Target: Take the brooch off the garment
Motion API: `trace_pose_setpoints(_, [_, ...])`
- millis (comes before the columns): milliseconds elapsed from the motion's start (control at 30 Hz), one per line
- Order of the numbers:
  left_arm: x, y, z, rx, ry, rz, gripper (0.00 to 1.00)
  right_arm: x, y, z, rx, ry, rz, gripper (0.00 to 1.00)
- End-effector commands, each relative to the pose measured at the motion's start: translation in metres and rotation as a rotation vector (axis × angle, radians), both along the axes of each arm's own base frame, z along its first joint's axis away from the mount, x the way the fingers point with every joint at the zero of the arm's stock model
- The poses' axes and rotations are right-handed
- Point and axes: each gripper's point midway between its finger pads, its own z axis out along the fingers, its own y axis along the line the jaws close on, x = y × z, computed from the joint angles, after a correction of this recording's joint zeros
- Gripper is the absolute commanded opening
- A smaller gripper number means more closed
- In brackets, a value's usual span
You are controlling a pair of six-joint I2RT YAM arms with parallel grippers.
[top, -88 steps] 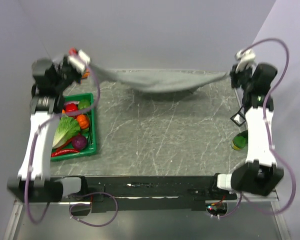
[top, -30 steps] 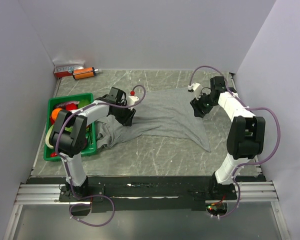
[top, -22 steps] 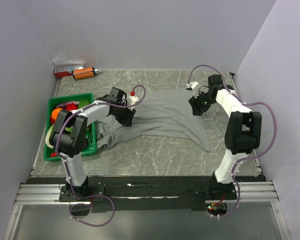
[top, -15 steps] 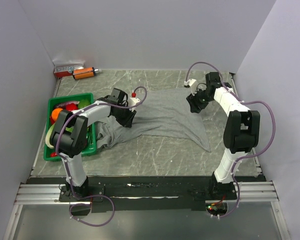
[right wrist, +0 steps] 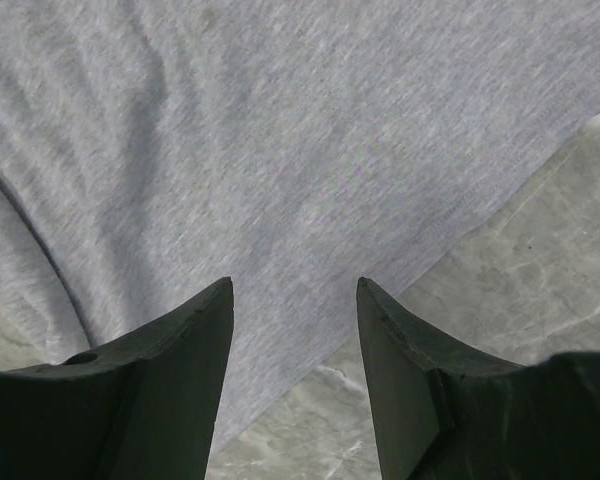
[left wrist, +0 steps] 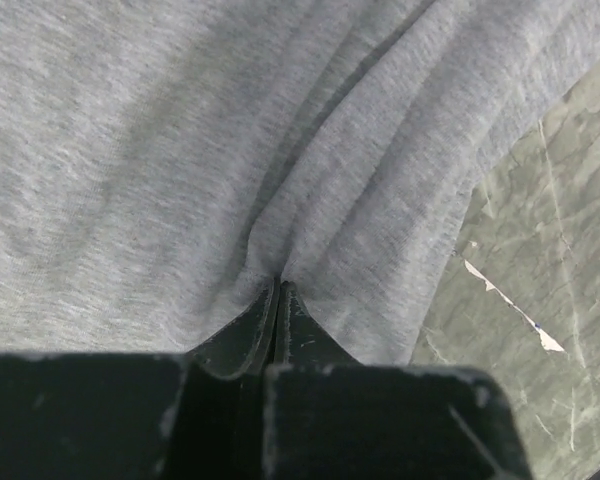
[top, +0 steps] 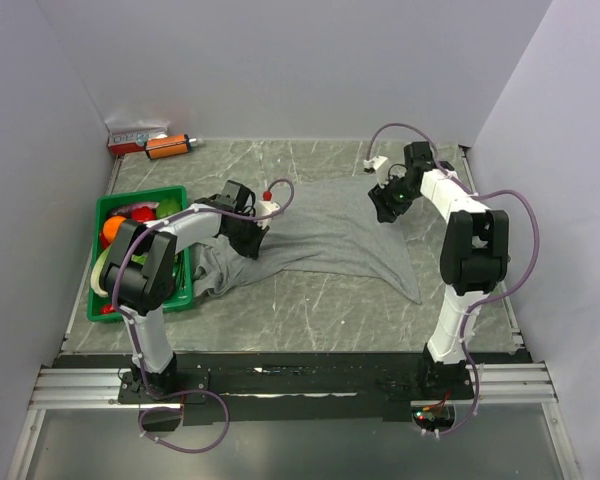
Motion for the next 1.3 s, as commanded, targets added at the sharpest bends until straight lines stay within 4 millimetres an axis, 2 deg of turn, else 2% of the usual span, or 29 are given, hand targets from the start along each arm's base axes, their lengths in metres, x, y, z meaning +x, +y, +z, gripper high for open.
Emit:
trace_pose_setpoints(0, [0.003, -0.017, 0.036, -0.084, -0.038, -0.042, 0.01, 0.021, 0.007, 0.016, -0.009, -0.068, -0.012, 0.59])
trace_pose_setpoints(100, [-0.005, -0.029, 0.08, -0.181, -0.073, -0.095, 0.01, 0.03, 0.003, 0.011, -0.035, -0.072, -0.043, 0.59])
trace_pose_setpoints(133, [-0.023, -0.036, 0.102, -0.251, -0.063, -0.149, 0.01, 0.033, 0.002, 0.009, -0.039, -0.073, -0.05, 0.59])
trace_pose_setpoints(233, [-0.072, -0.039, 0.117, -0.347, 0.01, -0.276, 0.01, 0.042, -0.002, 0.002, -0.062, -0.074, -0.073, 0.59])
trace_pose_setpoints(267, [-0.107, -0.032, 0.102, -0.33, 0.138, -0.292, 0.01, 0.045, -0.003, 0.002, -0.065, -0.079, -0.076, 0.59])
trace_pose_setpoints(300, [-0.125, -0.028, 0.095, -0.324, 0.178, -0.344, 0.01, 0.045, -0.003, -0.004, -0.069, -0.067, -0.07, 0.59])
trace_pose_setpoints(367, [-0.18, -0.016, 0.069, -0.305, 0.352, -0.394, 0.01, 0.045, -0.004, -0.01, -0.075, -0.063, -0.058, 0.59])
trace_pose_setpoints(400, [-0.184, -0.016, 0.063, -0.224, 0.33, -0.439, 0.04, 0.045, -0.004, -0.015, -0.079, -0.057, -0.056, 0.59])
trace_pose_setpoints(467, [-0.19, -0.018, 0.06, -0.221, 0.345, -0.454, 0.26, 0.044, -0.005, -0.02, -0.08, -0.046, -0.06, 0.59])
trace_pose_setpoints(500, [-0.186, -0.021, 0.063, -0.234, 0.345, -0.438, 0.38, 0.043, -0.005, -0.022, -0.079, -0.034, -0.064, 0.59])
trace_pose_setpoints(533, [-0.184, -0.024, 0.067, -0.246, 0.349, -0.431, 0.43, 0.045, -0.003, -0.019, -0.075, -0.037, -0.064, 0.59])
trace_pose_setpoints(600, [-0.167, -0.036, 0.087, -0.276, 0.296, -0.411, 0.51, 0.045, 0.001, -0.017, -0.067, -0.026, -0.068, 0.59])
trace_pose_setpoints(667, [-0.145, -0.038, 0.1, -0.267, 0.205, -0.38, 0.54, 0.053, 0.002, -0.007, -0.072, -0.051, -0.073, 0.59])
trace_pose_setpoints(700, [-0.126, -0.036, 0.106, -0.251, 0.113, -0.351, 0.54, 0.055, 0.004, -0.003, -0.072, -0.061, -0.072, 0.59])
trace_pose_setpoints(767, [-0.095, -0.025, 0.115, -0.261, 0.038, -0.243, 0.55, 0.06, 0.002, 0.005, -0.086, -0.082, -0.082, 0.59])
trace_pose_setpoints(800, [-0.077, -0.015, 0.114, -0.224, -0.005, -0.181, 0.55, 0.061, 0.001, 0.006, -0.096, -0.086, -0.088, 0.59])
trace_pose_setpoints(833, [-0.054, -0.013, 0.118, -0.22, -0.077, -0.132, 0.55, 0.063, -0.001, 0.007, -0.105, -0.091, -0.093, 0.59])
trace_pose_setpoints(900, [-0.026, 0.001, 0.106, -0.169, -0.098, -0.029, 0.54, 0.061, -0.005, 0.007, -0.124, -0.093, -0.103, 0.58])
trace_pose_setpoints(933, [-0.01, 0.006, 0.104, -0.134, -0.134, -0.002, 0.54, 0.055, -0.006, 0.0, -0.128, -0.073, -0.106, 0.58])
trace_pose_setpoints(967, [-0.002, 0.006, 0.1, -0.121, -0.135, 0.02, 0.53, 0.051, -0.007, -0.001, -0.129, -0.066, -0.11, 0.58])
trace_pose_setpoints(1000, [0.006, 0.006, 0.084, -0.101, -0.102, 0.036, 0.53, 0.047, -0.006, 0.001, -0.125, -0.065, -0.109, 0.58])
trace_pose_setpoints(1033, [0.017, 0.001, 0.087, -0.118, -0.105, 0.043, 0.53, 0.038, -0.005, -0.005, -0.119, -0.038, -0.11, 0.57])
trace_pose_setpoints(1067, [0.02, -0.004, 0.084, -0.142, -0.082, 0.053, 0.52, 0.032, -0.002, 0.004, -0.103, -0.04, -0.118, 0.57])
trace_pose_setpoints(1100, [0.022, -0.011, 0.073, -0.162, -0.038, 0.039, 0.52, 0.027, 0.003, 0.008, -0.082, -0.04, -0.114, 0.57])
trace_pose_setpoints(1133, [0.024, -0.023, 0.08, -0.221, -0.023, 0.003, 0.52, 0.016, 0.007, 0.005, -0.074, -0.021, -0.11, 0.57])
trace_pose_setpoints(1167, [0.024, -0.03, 0.079, -0.249, -0.01, -0.024, 0.52, 0.012, 0.011, 0.024, -0.049, -0.054, -0.124, 0.57])
trace_pose_setpoints(1200, [0.023, -0.035, 0.069, -0.263, 0.022, -0.039, 0.51, 0.005, 0.016, 0.028, -0.023, -0.05, -0.121, 0.57])
trace_pose_setpoints(1233, [0.026, -0.039, 0.069, -0.277, 0.027, -0.048, 0.51, -0.005, 0.021, 0.03, -0.01, -0.039, -0.121, 0.57])
trace_pose_setpoints(1267, [0.025, -0.042, 0.065, -0.285, 0.046, -0.05, 0.5, -0.012, 0.027, 0.048, 0.02, -0.065, -0.133, 0.57])
